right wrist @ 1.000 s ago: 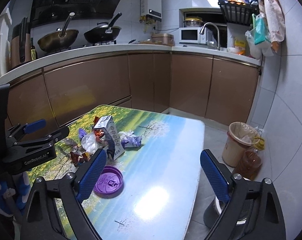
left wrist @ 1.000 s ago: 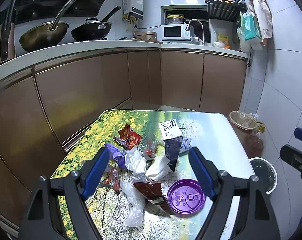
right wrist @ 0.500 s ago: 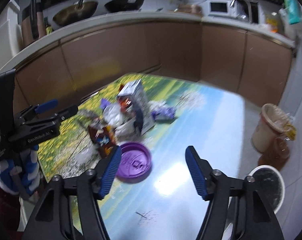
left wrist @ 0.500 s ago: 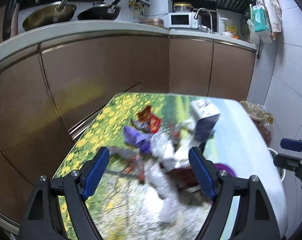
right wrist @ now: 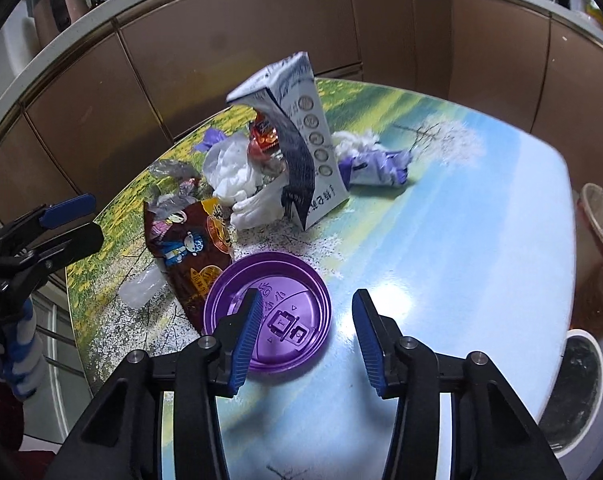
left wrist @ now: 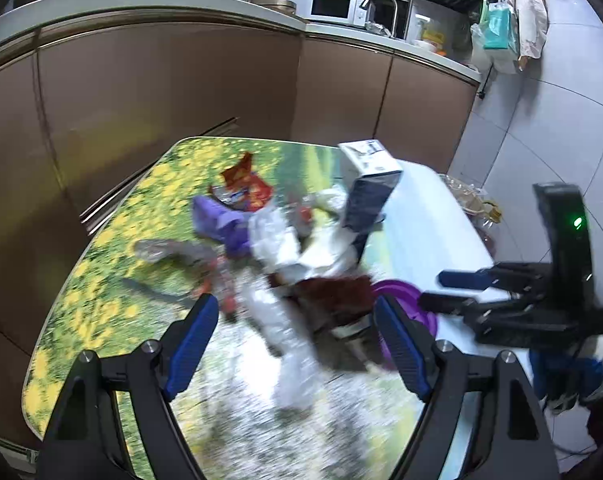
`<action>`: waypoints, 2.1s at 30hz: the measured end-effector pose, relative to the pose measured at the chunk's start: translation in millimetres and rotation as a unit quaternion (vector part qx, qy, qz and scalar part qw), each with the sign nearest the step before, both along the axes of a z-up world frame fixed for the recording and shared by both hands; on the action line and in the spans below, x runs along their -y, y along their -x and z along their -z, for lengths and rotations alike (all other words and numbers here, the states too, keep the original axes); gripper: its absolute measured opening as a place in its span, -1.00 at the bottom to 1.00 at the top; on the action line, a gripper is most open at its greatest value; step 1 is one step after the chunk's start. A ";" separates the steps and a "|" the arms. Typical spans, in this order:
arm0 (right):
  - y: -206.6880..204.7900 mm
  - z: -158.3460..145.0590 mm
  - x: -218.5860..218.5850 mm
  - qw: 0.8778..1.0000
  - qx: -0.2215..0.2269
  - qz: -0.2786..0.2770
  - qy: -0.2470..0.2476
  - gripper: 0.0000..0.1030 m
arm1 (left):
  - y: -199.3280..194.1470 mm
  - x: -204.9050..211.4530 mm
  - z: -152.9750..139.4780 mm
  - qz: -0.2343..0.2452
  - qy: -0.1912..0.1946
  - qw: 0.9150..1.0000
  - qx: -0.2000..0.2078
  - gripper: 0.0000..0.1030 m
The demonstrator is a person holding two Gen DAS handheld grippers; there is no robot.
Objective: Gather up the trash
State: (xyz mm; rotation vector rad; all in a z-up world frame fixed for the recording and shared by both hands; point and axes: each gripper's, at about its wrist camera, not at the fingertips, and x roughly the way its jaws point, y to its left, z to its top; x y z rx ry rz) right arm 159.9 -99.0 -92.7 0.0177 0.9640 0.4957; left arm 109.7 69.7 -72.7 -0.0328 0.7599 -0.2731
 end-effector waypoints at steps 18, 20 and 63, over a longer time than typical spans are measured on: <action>-0.3 22.3 14.3 0.999 -0.006 -0.017 -0.050 -0.92 | -33.7 23.7 26.3 -0.044 0.003 0.996 -0.082 -0.82; 5.7 16.9 22.0 0.998 0.000 -0.010 -0.062 -0.92 | -29.0 24.9 18.9 -0.044 -0.002 0.996 -0.072 -0.84; 47.0 125.9 433.3 0.876 -0.047 0.470 0.098 -0.32 | -113.6 502.3 106.7 0.282 0.006 0.946 -0.159 -0.28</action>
